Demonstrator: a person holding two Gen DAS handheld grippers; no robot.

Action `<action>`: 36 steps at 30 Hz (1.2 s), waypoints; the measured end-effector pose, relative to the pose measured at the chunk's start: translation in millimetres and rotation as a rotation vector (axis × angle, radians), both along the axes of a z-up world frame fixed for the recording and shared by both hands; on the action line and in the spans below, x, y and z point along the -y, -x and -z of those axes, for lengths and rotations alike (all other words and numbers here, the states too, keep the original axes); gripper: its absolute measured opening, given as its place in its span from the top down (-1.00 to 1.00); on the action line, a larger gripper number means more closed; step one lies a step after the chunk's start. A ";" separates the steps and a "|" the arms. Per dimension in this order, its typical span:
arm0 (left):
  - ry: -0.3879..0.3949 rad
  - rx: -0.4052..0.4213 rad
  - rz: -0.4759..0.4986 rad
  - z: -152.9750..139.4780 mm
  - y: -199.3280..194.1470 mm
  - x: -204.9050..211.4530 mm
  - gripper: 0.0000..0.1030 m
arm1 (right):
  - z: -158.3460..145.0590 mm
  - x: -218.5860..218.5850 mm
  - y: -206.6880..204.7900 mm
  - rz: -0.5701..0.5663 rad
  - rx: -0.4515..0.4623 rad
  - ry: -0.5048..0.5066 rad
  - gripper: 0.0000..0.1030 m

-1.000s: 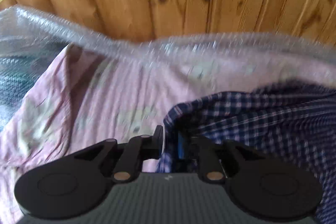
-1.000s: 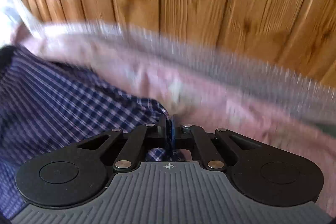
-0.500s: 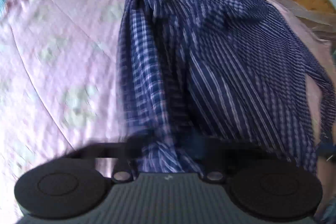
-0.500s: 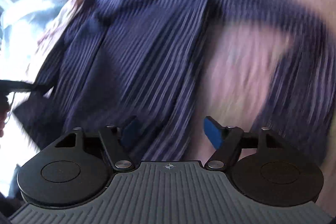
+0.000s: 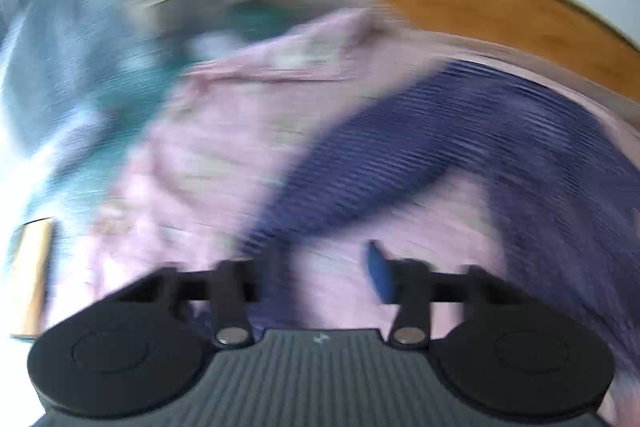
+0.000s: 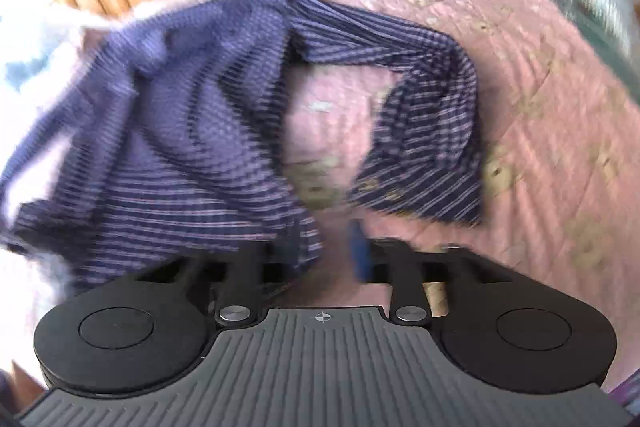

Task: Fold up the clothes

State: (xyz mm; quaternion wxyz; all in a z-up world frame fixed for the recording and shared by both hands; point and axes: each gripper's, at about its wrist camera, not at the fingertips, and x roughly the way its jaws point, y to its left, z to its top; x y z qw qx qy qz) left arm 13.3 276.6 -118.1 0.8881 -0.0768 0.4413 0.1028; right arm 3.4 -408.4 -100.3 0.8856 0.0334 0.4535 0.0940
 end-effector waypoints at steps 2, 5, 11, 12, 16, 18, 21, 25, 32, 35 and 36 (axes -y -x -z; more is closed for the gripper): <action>0.024 0.004 0.213 18.3 17.3 67.1 -0.33 | 5.4 -7.9 18.2 -0.013 0.011 -0.007 -0.11; -0.128 -0.025 0.542 56.9 30.8 160.8 -0.33 | 26.8 -23.7 40.1 -0.048 -0.016 0.034 -0.30; -0.436 -0.005 0.699 115.3 26.7 219.0 -0.33 | 52.6 -59.4 53.1 -0.236 0.049 0.198 -0.62; -0.458 0.001 0.704 117.7 23.3 217.5 -0.32 | 54.8 -66.1 52.5 -0.275 0.067 0.241 -0.62; -0.269 0.020 0.594 89.0 -15.5 190.9 0.90 | 49.8 -80.8 22.6 -0.369 0.088 0.342 0.59; -0.144 0.028 0.523 70.4 -37.7 175.2 0.97 | 35.5 -82.0 1.9 -0.378 0.083 0.310 0.94; 0.005 0.032 0.410 51.2 -70.4 151.5 0.96 | 11.7 -73.2 -27.1 -0.314 0.099 0.209 0.95; 0.057 0.000 0.342 54.0 -86.1 134.9 0.70 | 10.7 -55.0 -52.5 -0.196 0.058 0.125 0.95; -0.040 -0.009 0.325 70.6 -48.1 144.0 -0.37 | 31.6 -47.6 -47.8 -0.165 0.007 0.072 0.26; -0.039 -0.009 0.354 73.6 -48.7 147.2 -0.04 | 36.5 -49.3 -46.8 -0.211 -0.003 0.052 0.30; -0.009 0.001 0.365 69.4 -52.8 145.2 0.52 | 37.5 -51.4 -47.7 -0.240 -0.012 0.043 0.70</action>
